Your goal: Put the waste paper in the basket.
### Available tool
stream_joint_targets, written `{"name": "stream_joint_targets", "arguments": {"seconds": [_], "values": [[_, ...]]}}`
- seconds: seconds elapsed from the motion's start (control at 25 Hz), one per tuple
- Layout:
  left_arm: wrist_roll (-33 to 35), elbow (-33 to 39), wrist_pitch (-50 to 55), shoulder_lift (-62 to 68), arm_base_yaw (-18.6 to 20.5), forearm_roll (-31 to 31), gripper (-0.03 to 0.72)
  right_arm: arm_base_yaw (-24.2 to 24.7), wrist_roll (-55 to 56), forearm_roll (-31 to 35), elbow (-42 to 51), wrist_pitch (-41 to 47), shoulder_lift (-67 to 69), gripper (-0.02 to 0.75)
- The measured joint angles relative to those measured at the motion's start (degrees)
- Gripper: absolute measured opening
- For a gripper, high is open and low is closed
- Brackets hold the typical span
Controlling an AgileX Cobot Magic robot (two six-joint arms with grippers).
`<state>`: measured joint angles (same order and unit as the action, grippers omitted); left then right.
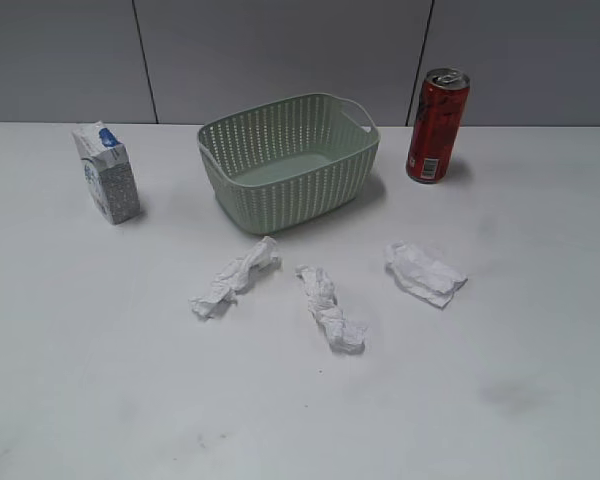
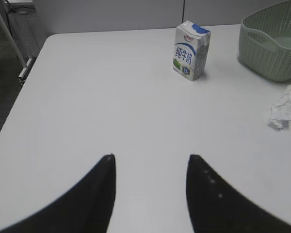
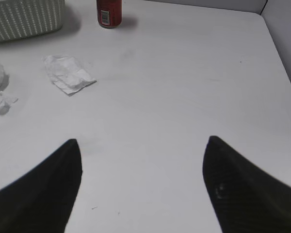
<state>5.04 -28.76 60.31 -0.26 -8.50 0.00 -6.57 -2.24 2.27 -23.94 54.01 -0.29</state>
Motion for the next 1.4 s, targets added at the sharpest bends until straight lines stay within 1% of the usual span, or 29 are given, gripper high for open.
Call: {"name": "stream_joint_targets", "arguments": {"seconds": [1.4], "values": [[0.00, 0.00, 0.00, 0.00, 0.00, -0.34, 0.363, 0.00, -0.02, 0.00, 0.00, 0.00, 0.00, 0.587]]}}
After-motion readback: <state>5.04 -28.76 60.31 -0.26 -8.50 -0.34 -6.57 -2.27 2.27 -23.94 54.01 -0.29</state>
